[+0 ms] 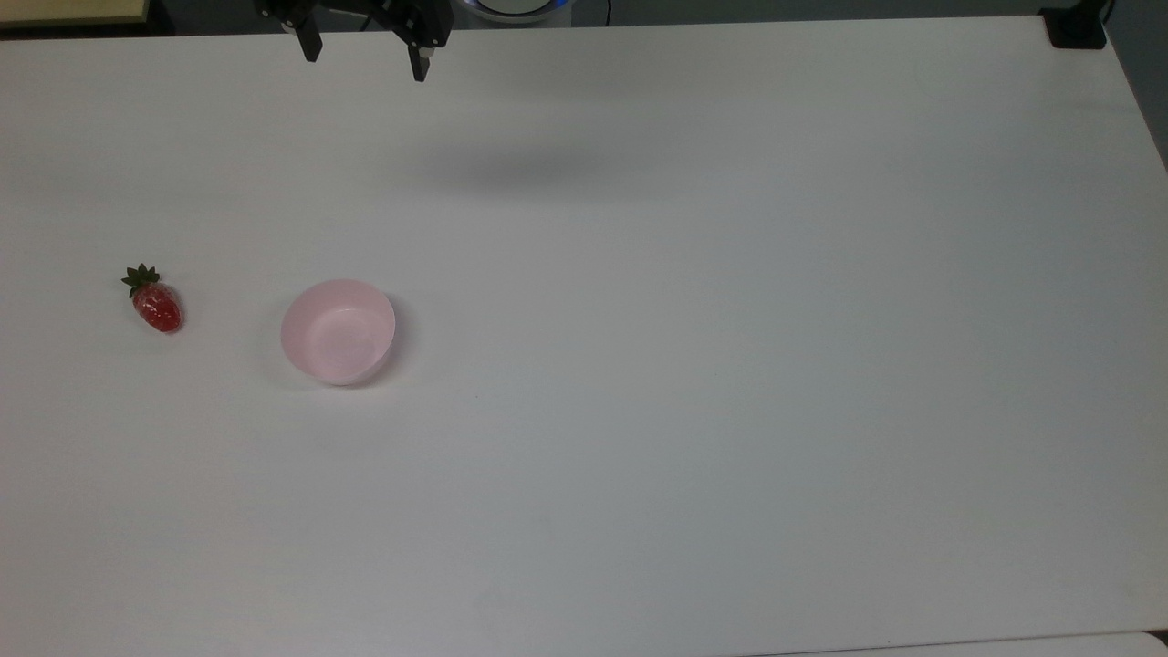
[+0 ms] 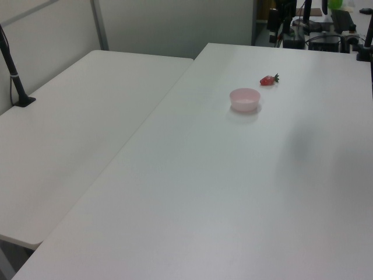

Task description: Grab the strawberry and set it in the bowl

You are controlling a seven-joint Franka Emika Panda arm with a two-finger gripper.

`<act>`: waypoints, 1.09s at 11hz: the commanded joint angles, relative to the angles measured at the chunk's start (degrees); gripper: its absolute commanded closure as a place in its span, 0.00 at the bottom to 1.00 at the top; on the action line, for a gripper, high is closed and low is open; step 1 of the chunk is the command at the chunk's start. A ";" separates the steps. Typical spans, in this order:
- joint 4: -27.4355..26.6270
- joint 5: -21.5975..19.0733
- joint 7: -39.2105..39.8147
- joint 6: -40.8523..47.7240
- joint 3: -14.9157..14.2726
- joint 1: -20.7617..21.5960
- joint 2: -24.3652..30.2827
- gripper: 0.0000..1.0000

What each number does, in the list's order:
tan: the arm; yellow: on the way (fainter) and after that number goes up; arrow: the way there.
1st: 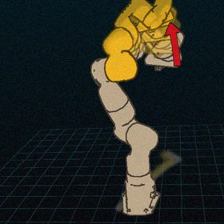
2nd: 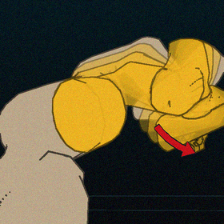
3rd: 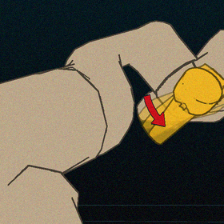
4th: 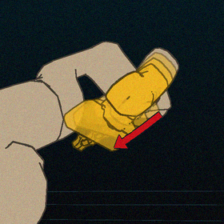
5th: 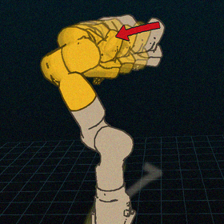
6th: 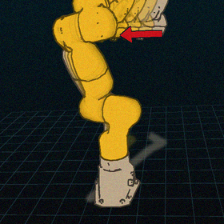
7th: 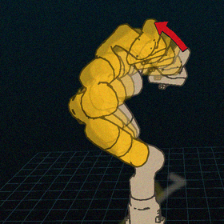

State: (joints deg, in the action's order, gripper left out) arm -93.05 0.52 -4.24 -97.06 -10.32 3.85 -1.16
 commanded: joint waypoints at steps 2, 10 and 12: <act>-1.61 -0.88 1.43 -0.85 -0.66 -0.07 1.69 0.00; -1.61 -0.96 3.08 -1.37 -0.66 -1.20 1.34 0.00; -1.61 -0.70 17.77 -1.29 -0.66 -4.00 0.72 0.00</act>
State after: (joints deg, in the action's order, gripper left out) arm -93.12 0.52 -0.12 -97.07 -10.57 2.74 -1.11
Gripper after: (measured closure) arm 0.000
